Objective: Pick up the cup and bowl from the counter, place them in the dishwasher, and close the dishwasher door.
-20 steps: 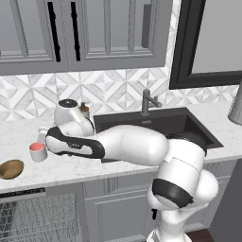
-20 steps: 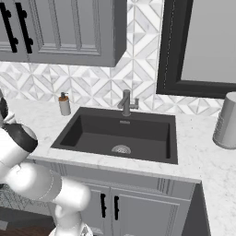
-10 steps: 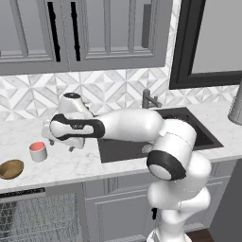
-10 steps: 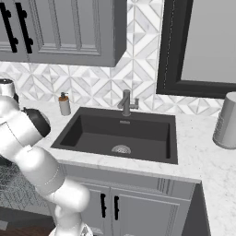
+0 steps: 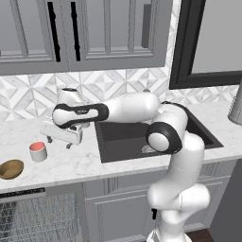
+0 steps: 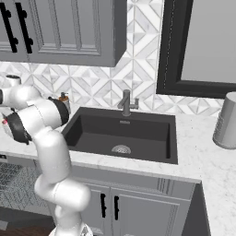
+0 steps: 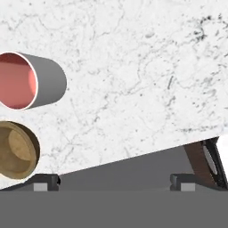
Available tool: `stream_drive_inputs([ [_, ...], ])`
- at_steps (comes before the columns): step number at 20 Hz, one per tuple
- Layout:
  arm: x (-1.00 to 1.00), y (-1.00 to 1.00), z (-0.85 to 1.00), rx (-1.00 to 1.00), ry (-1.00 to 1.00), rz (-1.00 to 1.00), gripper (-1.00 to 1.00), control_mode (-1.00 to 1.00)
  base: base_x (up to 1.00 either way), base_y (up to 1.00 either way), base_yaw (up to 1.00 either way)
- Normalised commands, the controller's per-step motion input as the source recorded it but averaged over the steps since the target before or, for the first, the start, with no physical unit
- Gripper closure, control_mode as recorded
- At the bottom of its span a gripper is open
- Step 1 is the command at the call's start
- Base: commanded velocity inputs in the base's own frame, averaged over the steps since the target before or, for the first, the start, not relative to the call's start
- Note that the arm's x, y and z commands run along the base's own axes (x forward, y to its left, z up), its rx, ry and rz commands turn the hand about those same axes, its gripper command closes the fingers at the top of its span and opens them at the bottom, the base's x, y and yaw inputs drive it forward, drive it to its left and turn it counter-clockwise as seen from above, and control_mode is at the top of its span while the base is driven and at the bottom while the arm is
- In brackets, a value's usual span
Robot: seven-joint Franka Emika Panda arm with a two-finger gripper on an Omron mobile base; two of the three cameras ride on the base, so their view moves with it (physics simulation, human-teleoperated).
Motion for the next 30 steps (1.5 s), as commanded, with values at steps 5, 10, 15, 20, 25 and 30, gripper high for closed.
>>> stream_drive_inputs([
  [5, 0.00, 0.12, -0.27, 0.00, 0.00, 0.00, -1.00, -1.00, 0.00, 0.00, 0.00],
  [10, 0.02, 0.12, -0.26, 0.00, 0.00, 0.00, -1.00, -1.00, 0.00, 0.00, 0.00],
  [15, 0.12, 0.21, 0.00, 0.00, 0.00, 0.00, -1.00, -1.00, 0.00, 0.00, 0.00],
  [20, 0.23, 0.19, -0.16, 0.00, 0.00, 0.00, -1.00, -1.00, 0.00, 0.00, 0.00],
  [25, 0.19, 0.10, -0.15, 0.00, 0.00, 0.00, -1.00, -1.00, 0.00, 0.00, 0.00],
  [30, 0.37, 0.02, -0.15, 0.00, -0.02, 0.00, -1.00, -1.00, 0.00, 0.00, 0.00],
])
